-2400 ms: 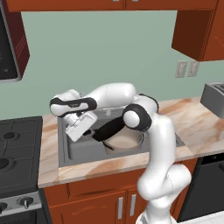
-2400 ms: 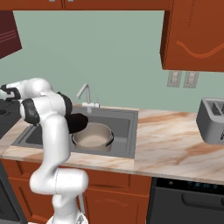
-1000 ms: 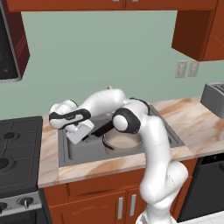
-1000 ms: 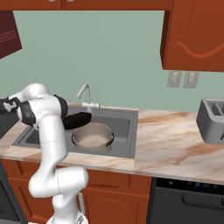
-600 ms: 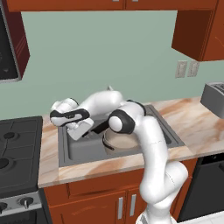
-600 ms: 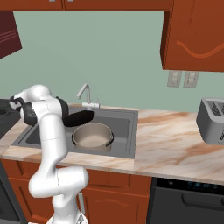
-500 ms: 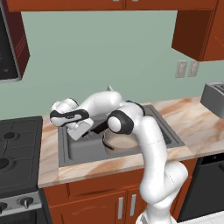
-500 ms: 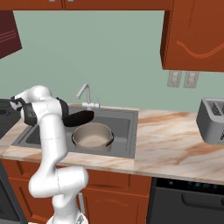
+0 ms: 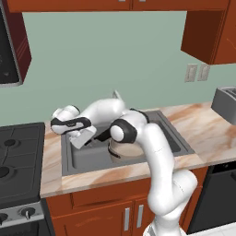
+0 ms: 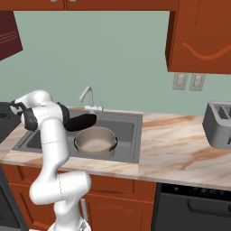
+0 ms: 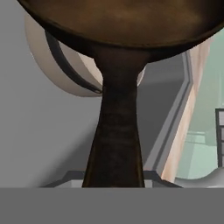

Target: Move the pot and pan from the stove into the sink.

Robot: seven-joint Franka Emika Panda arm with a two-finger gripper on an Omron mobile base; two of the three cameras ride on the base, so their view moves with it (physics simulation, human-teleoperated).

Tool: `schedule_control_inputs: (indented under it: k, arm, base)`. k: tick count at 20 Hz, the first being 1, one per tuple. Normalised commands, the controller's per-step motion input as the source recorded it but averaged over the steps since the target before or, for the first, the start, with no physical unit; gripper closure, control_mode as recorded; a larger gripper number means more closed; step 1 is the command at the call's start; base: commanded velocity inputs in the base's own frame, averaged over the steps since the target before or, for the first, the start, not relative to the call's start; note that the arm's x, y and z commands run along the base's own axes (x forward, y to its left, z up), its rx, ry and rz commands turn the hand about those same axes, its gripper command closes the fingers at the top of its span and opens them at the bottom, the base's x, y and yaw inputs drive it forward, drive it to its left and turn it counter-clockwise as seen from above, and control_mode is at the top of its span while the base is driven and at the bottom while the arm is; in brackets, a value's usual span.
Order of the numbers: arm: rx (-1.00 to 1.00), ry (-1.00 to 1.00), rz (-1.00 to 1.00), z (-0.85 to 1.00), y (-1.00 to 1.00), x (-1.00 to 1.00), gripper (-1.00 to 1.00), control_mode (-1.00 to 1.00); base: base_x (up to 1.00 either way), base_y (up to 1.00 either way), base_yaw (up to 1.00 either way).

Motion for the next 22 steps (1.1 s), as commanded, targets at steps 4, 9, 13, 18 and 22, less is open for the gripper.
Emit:
schedule_control_inputs:
  k: [4,9,13,18,22]
  arm:
    - [0.01,-0.03,-0.05,0.18,0.01,0.01,-1.0,-1.0]
    - [0.03,-0.09,-0.08,0.54,0.07,-0.19,-1.0,-1.0]
    - [0.04,-0.13,-0.05,0.61,-0.01,-0.56,-1.0,-1.0]
    - [0.05,-0.17,-0.01,0.43,-0.18,-0.79,-1.0,-1.0]
    - [0.09,-0.27,0.0,0.35,-0.32,-0.86,-1.0,-1.0]
  base:
    - [0.0,0.0,0.0]
    - [0.0,0.0,0.0]
    - [0.0,0.0,0.0]
    - [0.0,0.0,0.0]
    - [0.0,0.0,0.0]
